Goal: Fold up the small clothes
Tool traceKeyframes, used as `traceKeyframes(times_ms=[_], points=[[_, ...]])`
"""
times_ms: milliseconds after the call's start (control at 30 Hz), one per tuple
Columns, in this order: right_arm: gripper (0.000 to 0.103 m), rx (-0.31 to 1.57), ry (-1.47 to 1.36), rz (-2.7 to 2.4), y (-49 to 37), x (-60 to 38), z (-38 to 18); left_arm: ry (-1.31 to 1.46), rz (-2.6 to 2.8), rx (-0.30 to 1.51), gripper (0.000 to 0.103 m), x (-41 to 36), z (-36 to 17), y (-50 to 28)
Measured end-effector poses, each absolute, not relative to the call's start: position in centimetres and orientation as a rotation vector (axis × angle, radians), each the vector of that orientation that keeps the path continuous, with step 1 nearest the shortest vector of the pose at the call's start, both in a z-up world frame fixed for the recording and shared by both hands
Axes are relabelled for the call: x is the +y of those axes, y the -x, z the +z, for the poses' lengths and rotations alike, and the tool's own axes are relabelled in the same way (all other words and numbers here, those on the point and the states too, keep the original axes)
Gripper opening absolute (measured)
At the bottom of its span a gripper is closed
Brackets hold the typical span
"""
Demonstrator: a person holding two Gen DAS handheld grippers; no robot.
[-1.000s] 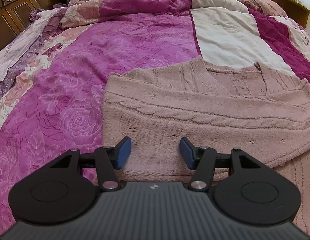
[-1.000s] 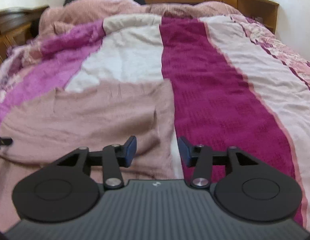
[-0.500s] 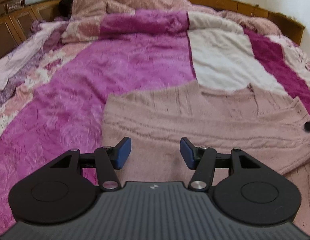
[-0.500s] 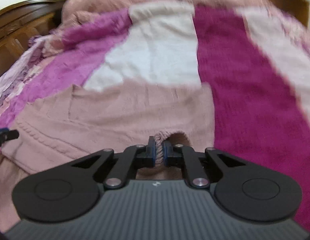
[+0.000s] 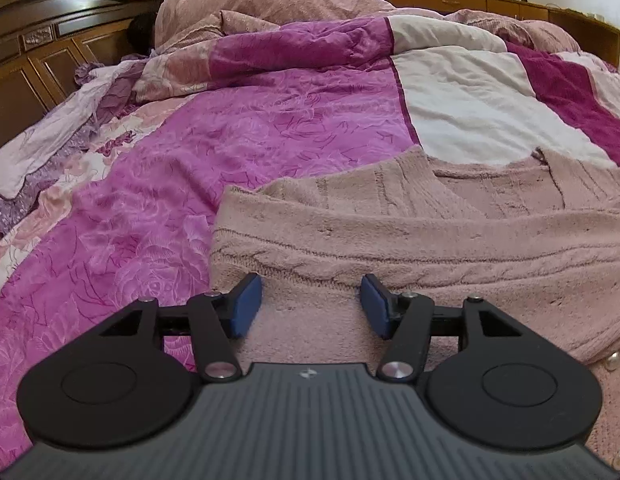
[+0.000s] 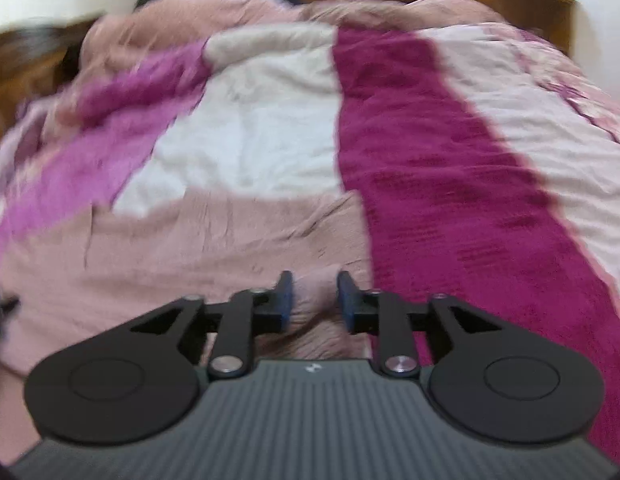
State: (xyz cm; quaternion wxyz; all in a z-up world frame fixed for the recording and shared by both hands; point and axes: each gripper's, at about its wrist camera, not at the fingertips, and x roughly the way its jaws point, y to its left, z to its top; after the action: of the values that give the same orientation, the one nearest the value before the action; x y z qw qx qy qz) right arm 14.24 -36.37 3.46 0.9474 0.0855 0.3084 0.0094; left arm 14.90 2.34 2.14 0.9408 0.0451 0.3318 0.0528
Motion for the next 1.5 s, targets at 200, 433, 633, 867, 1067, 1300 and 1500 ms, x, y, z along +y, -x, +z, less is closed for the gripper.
traceKeyframes(times_ms=[200,433,633,867,1067,1300,1500], points=[[0.038,0.627,-0.201,0.086,-11.7,-37.3,4.5,-0.079,0.113,0.674,0.063,2.4,2.1,-14.8],[0.037,0.704,-0.304,0.093,-12.4,-37.4,1.4,-0.074,0.111,0.677,0.063,2.5,2.1,-14.6],[0.008,0.6,-0.338,0.048,-10.4,-38.2,2.4,-0.074,0.111,0.676,0.063,2.5,2.1,-14.6],[0.01,0.622,-0.28,0.024,-9.5,-38.2,2.6,-0.091,0.116,0.672,0.064,2.4,2.1,-14.6],[0.048,0.583,-0.149,0.043,-11.2,-35.2,3.4,-0.089,0.117,0.677,0.064,2.2,2.0,-14.8],[0.039,0.641,-0.081,0.081,-12.9,-35.4,2.4,-0.083,0.111,0.679,0.064,2.4,2.0,-14.8],[0.009,0.602,-0.09,0.097,-11.0,-36.4,3.1,-0.082,0.108,0.679,0.064,2.5,2.0,-14.8]])
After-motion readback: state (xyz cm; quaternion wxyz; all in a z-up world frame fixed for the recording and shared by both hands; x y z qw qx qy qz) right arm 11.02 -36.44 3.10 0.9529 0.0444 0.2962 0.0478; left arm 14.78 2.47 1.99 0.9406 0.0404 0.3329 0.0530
